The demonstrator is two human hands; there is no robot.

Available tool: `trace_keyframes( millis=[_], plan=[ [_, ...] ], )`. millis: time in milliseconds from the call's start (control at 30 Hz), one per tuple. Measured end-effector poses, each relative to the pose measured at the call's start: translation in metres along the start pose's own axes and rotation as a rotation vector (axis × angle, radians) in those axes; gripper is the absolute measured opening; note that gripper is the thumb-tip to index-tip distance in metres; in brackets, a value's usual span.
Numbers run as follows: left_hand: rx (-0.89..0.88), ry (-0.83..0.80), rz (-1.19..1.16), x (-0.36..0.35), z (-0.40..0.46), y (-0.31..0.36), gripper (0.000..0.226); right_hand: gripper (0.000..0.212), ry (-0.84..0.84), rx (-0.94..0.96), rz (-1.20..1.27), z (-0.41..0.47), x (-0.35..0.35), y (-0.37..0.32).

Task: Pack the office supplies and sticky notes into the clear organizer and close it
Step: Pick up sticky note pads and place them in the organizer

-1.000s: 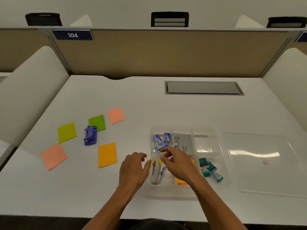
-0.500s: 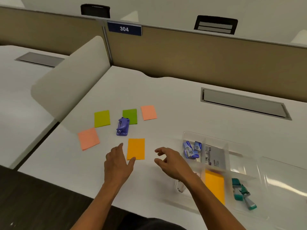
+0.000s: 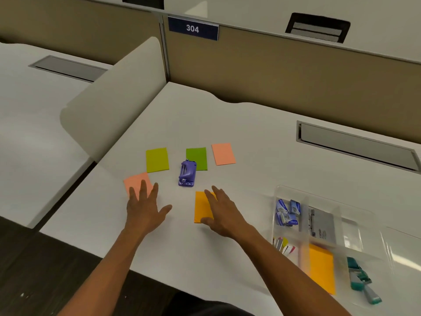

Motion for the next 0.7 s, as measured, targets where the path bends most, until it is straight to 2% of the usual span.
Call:
trace_keyframes(
  millis=[167, 400, 500, 700],
  plan=[
    [-0.002, -0.079, 0.054, 0.007, 0.029, -0.017, 0.100, 0.108, -0.011, -0.007, -0.106, 0.017, -0.003, -0.006],
    [0.023, -0.166, -0.004, 0.009, 0.044, -0.036, 0.095, 0.117, -0.060, -0.047, -0.154, 0.025, -0.013, -0.004],
    [0.015, -0.144, -0.053, 0.009, 0.045, -0.041, 0.093, 0.116, -0.048, -0.047, -0.174, 0.025, -0.016, -0.003],
    [-0.034, -0.043, -0.005, 0.005, 0.041, -0.042, 0.079, 0.108, -0.006, -0.038, -0.159, 0.023, -0.012, -0.002]
  ],
)
Point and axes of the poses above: each hand's wrist, its own z-axis towards the middle knuckle, its own x-axis out of the back of the hand, y = z × x, the point moved 1 cm from there along z, towards the middle knuckle, and after that the axes turned 10 degrees about -x, right-handed, at the moved point
